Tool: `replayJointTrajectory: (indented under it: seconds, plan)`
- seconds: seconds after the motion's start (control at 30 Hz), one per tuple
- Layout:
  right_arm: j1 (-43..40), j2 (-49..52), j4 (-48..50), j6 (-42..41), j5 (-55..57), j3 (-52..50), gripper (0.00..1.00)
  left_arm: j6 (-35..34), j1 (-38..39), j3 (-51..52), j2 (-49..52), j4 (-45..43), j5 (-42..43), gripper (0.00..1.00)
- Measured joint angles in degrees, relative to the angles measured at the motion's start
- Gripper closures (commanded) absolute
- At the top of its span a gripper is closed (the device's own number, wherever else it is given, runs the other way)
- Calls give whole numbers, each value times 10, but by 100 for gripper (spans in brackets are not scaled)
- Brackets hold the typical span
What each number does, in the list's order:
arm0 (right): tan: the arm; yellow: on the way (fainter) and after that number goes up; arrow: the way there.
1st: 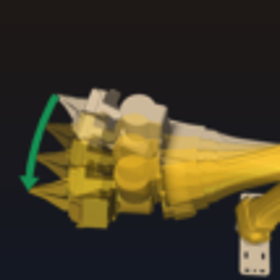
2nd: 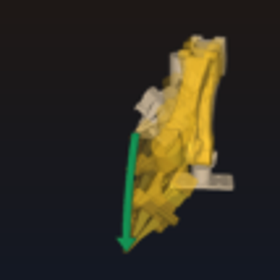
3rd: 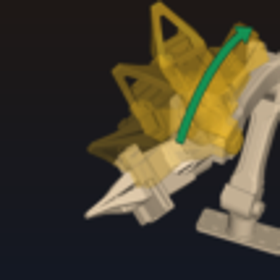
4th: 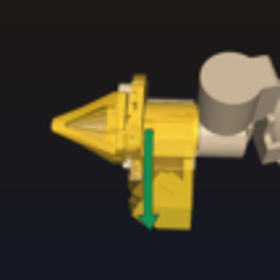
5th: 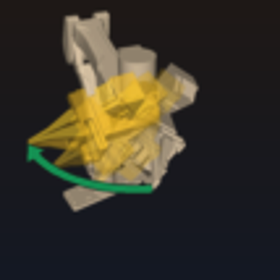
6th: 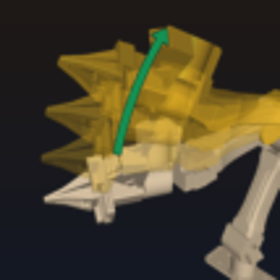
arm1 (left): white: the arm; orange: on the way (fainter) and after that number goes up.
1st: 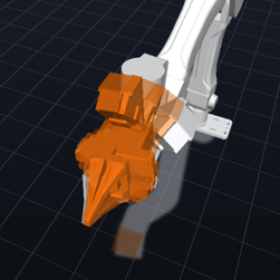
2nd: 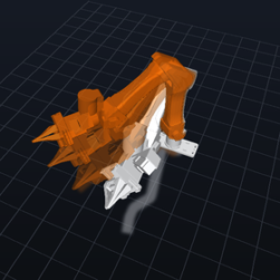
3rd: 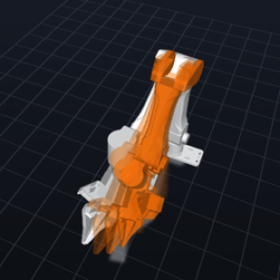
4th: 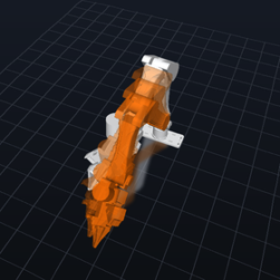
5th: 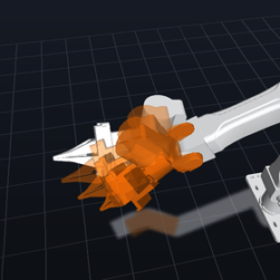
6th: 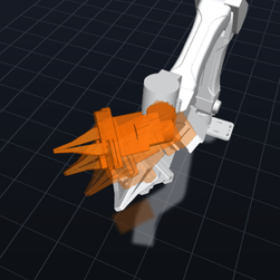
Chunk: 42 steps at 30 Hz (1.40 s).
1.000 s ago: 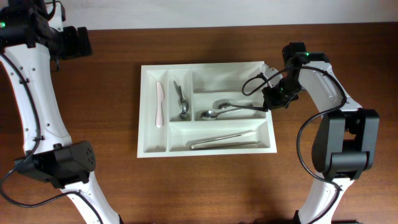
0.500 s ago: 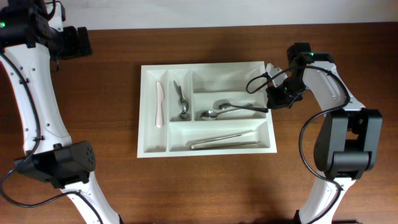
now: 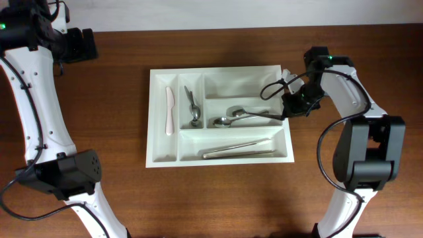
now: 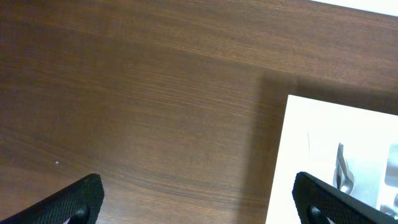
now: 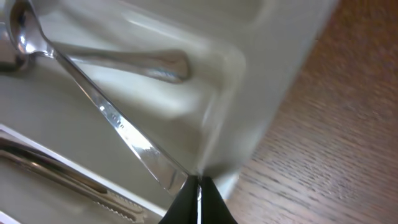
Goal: Pack container
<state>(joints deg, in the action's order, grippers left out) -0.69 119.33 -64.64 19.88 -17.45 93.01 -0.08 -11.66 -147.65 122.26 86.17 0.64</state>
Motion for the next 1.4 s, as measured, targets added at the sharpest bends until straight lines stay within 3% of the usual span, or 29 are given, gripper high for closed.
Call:
replayJointTrajectory:
  seconds: [0.33, 0.63, 0.67, 0.7, 0.77, 1.0, 1.4]
  plan:
    - [52, 0, 22, -7, -7, 0, 96, 0, 0, 0, 0, 0, 0, 1]
    - [-54, 0, 4, -15, -8, 0, 95, 0, 0, 0, 0, 0, 0, 1]
    - [-75, 0, 2, -14, -1, 0, 88, 0, 0, 0, 0, 0, 0, 1]
    - [-95, 0, 1, -13, 12, 1, 54, 0, 0, 0, 0, 0, 0, 1]
    - [-122, 0, 2, -3, 35, 2, 38, 0, 0, 0, 0, 0, 0, 1]
    - [-191, 0, 52, 29, 84, 2, 31, 0, 0, 0, 0, 0, 0, 1]
    - [-202, 13, 183, 177, 135, 5, 33, 0, 0, 0, 0, 0, 0, 1]
